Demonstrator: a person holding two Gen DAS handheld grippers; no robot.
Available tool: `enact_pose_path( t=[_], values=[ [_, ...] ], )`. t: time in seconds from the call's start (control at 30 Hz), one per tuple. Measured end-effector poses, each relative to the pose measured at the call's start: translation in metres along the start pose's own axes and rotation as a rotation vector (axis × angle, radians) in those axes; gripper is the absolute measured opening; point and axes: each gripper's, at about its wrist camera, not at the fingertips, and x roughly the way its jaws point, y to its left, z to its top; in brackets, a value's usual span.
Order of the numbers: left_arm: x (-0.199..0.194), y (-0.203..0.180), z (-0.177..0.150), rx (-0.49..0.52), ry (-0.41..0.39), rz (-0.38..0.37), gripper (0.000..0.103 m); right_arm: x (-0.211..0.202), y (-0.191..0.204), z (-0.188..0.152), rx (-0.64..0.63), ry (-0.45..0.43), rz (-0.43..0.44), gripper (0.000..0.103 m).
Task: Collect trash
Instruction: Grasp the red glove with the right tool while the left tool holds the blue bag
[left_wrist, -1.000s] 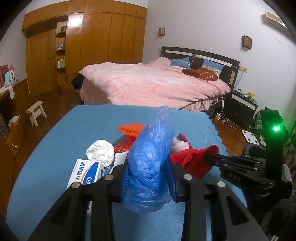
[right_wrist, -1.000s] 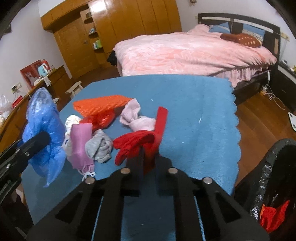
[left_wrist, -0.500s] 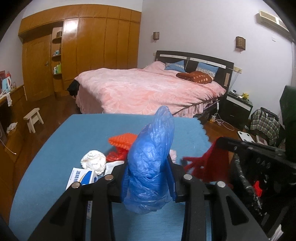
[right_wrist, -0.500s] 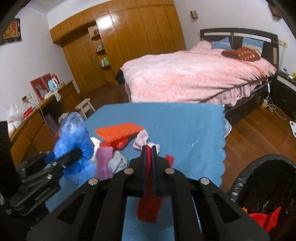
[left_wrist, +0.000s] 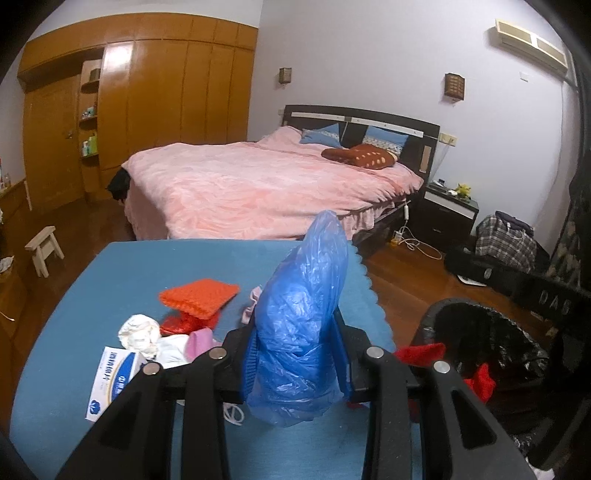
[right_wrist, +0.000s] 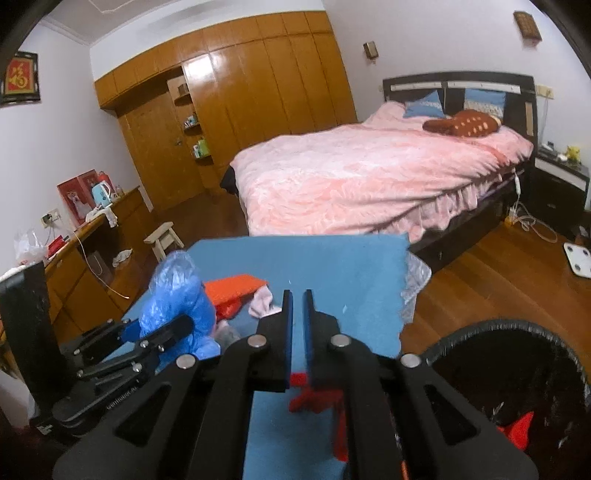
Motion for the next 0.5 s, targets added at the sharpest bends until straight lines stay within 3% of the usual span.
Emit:
enact_pose_path(
  t=[0.07,0.27,0.5],
  values=[
    [0.002,0.0,-0.006,0.008,0.005,0.002,0.034,0.009,-0.004,-0.013,0.018,0.032,-0.013,0.009],
    [0.013,0.014,-0.029,0.009,0.059,0.04,0.034,0.043,0.003,-0.051,0.027,0.133,-0.024,0.025],
    [0.026,0.026,-0.047,-0.004,0.102,0.053,0.034,0.083,0.008,-0.083,0.019,0.227,-0.07,0.05]
  ],
)
